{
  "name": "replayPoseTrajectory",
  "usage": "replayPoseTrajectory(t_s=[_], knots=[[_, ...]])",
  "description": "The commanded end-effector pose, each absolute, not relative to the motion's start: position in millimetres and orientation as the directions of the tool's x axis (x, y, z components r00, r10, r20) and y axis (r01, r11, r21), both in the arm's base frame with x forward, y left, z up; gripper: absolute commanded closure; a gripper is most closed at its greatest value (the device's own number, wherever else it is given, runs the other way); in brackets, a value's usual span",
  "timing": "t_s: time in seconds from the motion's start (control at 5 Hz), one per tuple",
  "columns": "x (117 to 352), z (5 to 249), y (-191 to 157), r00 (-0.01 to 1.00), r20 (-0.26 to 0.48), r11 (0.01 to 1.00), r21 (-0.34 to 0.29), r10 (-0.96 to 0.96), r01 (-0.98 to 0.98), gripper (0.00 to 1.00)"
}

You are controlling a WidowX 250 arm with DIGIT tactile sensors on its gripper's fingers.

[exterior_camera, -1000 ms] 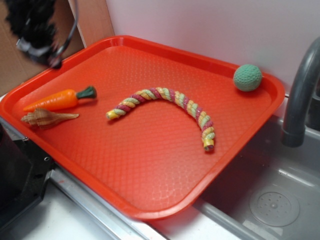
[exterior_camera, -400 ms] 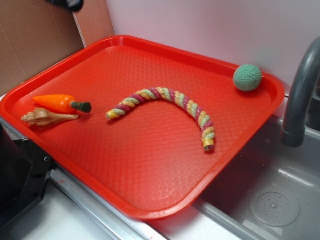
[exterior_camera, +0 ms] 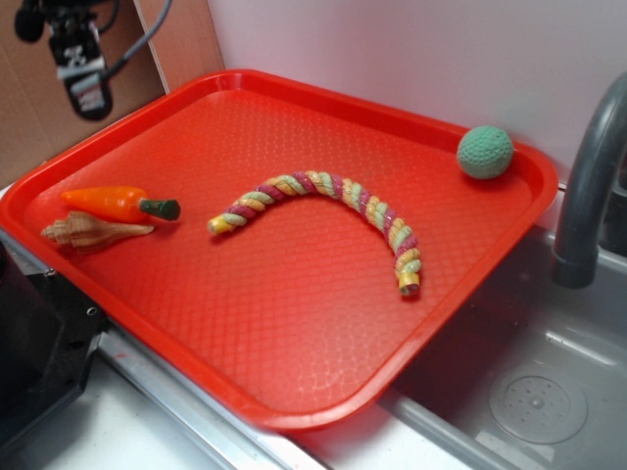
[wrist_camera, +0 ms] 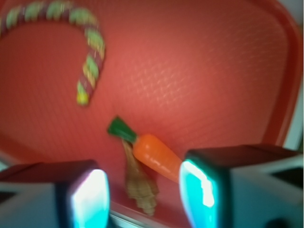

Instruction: Grab the carrot.

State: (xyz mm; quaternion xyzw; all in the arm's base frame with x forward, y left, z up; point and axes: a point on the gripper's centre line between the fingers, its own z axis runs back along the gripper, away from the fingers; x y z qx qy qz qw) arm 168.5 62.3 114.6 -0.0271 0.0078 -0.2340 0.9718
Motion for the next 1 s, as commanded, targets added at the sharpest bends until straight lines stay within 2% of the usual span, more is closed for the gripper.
replayPoseTrajectory(t_s=[0.0, 0.4, 0.6, 0.8], knots=[[156.1, 66.4, 89.8, 0.872, -0.016, 0.872, -0.019, -0.489, 0.489, 0.0], [166.3, 24.5, 70.4, 0.851, -0.006, 0.85, -0.047, -0.525, 0.524, 0.0], [167.4, 16.1, 59.6, 0.848, -0.039, 0.849, -0.051, -0.528, 0.526, 0.04], [163.9, 18.8, 60.7, 0.87, -0.051, 0.871, -0.029, -0.491, 0.49, 1.0]])
